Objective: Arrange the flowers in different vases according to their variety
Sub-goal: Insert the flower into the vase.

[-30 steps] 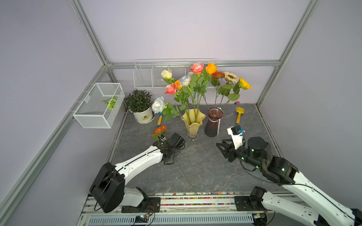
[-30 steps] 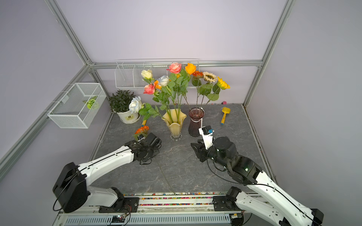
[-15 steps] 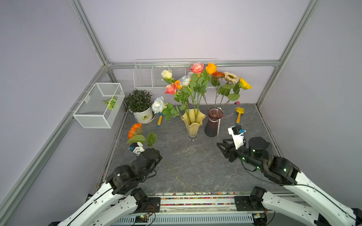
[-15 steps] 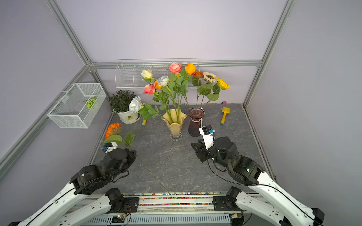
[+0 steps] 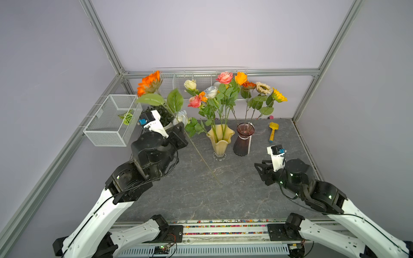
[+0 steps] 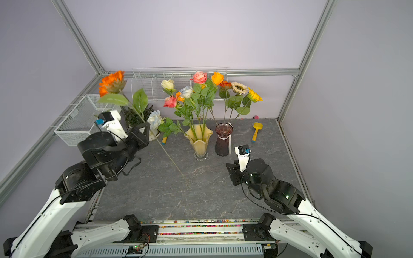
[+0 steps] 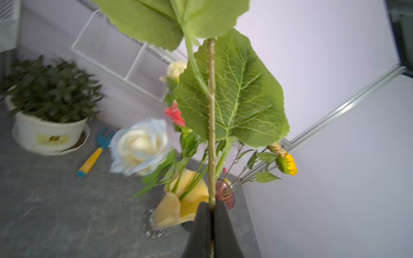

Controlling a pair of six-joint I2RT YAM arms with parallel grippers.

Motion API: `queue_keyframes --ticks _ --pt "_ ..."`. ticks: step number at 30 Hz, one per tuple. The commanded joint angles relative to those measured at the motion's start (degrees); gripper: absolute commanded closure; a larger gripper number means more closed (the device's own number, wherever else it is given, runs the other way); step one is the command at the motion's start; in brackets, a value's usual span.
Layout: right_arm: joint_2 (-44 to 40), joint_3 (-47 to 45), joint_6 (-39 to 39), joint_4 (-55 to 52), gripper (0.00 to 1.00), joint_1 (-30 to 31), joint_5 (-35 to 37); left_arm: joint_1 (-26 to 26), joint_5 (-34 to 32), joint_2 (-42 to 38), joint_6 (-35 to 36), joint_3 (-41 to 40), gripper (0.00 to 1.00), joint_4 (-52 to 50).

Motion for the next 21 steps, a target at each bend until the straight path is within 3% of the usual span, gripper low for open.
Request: queue_keyframes --ticks 1,6,10,16,21 --pt "-1.95 -0.8 1.91 -1.55 0.53 0.27 5.09 -0.26 5.99 5.1 13.29 8.6 1.0 8.63" --pt "-2.37 -0.6 1.71 -1.75 0.53 0.24 6.82 -0.2 12.59 16.5 22.67 22.19 1.0 15.38" --pt "-1.73 -0.77 1.49 -1.93 0.53 0.27 7.14 -0.21 14.29 24.66 29.88 30.21 1.0 18.65" --pt "-2.23 -1.09 -0.06 -1.04 0.53 0.27 6.72 -0.16 13.72 33.61 37.58 33.04 1.0 25.14" --pt "-3.45 -0.54 -1.66 -0.79 0.52 0.18 7.28 0.59 17.38 40.05 36.21 32.9 1.0 32.83"
